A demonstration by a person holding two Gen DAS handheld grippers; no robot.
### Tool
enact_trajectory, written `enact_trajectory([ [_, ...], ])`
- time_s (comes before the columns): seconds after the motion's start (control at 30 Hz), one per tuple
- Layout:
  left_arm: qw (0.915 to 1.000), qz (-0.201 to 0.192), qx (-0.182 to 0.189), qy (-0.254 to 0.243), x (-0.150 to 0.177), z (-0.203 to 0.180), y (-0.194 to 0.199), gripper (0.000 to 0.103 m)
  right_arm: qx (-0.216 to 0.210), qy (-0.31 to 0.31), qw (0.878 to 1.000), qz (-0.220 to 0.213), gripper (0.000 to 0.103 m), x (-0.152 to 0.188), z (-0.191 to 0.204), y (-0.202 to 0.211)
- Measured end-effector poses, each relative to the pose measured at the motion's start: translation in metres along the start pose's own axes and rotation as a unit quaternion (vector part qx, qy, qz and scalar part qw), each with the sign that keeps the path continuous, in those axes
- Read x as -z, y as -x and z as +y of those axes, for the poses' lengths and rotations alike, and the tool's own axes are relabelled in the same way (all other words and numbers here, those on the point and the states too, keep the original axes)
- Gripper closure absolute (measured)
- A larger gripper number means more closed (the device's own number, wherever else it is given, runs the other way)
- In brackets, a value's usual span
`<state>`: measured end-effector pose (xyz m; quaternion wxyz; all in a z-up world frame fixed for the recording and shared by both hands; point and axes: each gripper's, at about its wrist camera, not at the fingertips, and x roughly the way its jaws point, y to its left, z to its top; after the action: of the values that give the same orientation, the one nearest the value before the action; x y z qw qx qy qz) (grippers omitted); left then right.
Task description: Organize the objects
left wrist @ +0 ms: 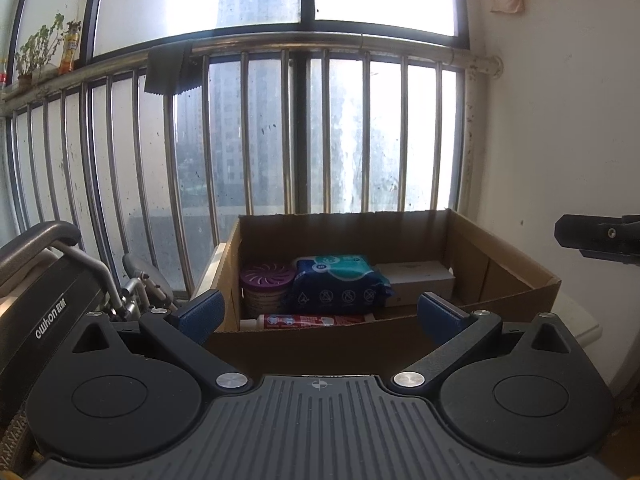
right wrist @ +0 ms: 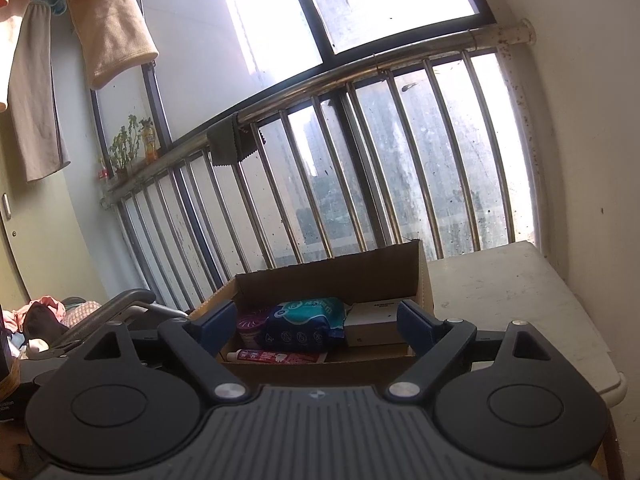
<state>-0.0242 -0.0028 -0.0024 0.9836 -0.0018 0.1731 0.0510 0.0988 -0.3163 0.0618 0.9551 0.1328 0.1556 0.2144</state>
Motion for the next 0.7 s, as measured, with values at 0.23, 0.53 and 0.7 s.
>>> enact_trajectory([
  [0.23, 0.9999, -0.004, -0.013, -0.003, 0.001, 0.002, 0.001, 0.0, 0.011, 0.002, 1.0, 0.004, 0.005, 0.002, -0.001, -0.001],
  [0.53, 0.9996, 0.01, -0.027, 0.007, 0.005, 0.009, -0.007, 0.0, 0.014, 0.011, 1.0, 0.008, 0.0, 0.002, 0.004, -0.012],
  [0.7, 0.9996, 0.012, -0.027, 0.004, 0.006, 0.01, -0.008, 0.0, 0.013, 0.017, 1.0, 0.008, 0.0, 0.002, 0.008, -0.015],
])
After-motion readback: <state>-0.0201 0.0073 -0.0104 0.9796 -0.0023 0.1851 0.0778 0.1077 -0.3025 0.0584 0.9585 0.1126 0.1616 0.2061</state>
